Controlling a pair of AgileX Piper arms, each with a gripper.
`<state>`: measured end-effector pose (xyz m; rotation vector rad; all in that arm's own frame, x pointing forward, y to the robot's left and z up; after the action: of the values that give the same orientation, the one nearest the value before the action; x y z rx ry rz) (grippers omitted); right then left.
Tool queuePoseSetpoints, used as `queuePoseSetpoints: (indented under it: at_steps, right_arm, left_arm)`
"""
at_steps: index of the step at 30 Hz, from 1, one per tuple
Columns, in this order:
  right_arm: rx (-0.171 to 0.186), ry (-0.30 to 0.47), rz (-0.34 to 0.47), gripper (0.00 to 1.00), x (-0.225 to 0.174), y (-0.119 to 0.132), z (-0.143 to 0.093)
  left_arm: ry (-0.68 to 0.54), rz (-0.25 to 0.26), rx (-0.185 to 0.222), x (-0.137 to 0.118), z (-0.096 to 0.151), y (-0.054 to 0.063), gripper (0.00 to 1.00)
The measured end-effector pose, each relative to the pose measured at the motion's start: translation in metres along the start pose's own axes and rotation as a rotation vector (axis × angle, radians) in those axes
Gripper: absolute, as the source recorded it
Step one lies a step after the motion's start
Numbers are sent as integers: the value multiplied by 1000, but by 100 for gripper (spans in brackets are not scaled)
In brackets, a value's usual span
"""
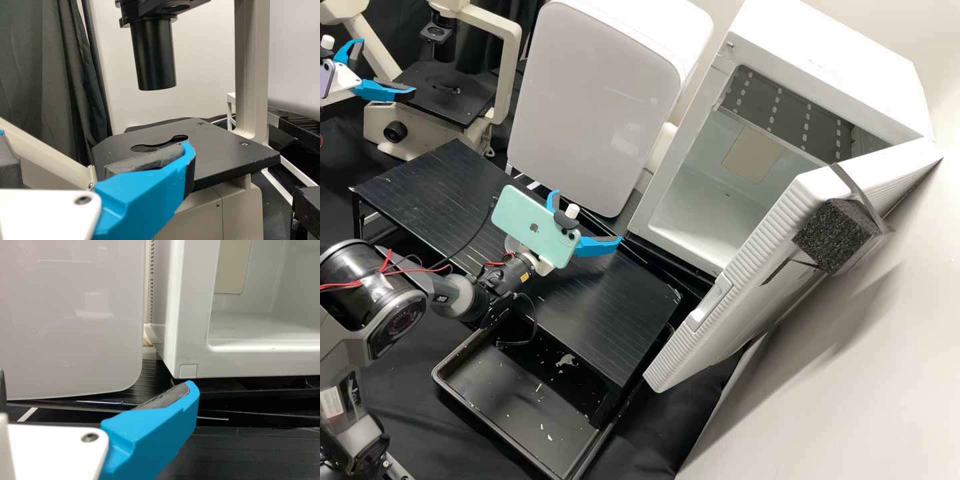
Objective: Place the petri dish in the incubator
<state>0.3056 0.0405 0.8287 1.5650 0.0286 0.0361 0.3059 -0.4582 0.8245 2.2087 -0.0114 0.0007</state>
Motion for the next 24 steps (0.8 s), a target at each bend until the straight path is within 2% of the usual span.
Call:
queuePoseSetpoints:
  at_steps: [8, 13, 18, 21, 24]
  right_arm:
    - [0, -1, 1, 100, -4, -1, 2]
    - [2, 17, 32, 100, -29, 2, 4]
    - [6, 116, 82, 100, -68, 0, -8]
    - [11, 194, 71, 100, -90, -8, -20]
    - [8, 234, 31, 100, -103, -20, -27]
  left_arm:
    - [0, 0, 0, 0, 0, 0, 100]
    - [0, 0, 0, 0, 0, 0, 100]
    - [0, 0, 0, 0, 0, 0, 100]
    - [0, 0, 0, 0, 0, 0, 100]
    - [0, 0, 0, 0, 0, 0, 100]
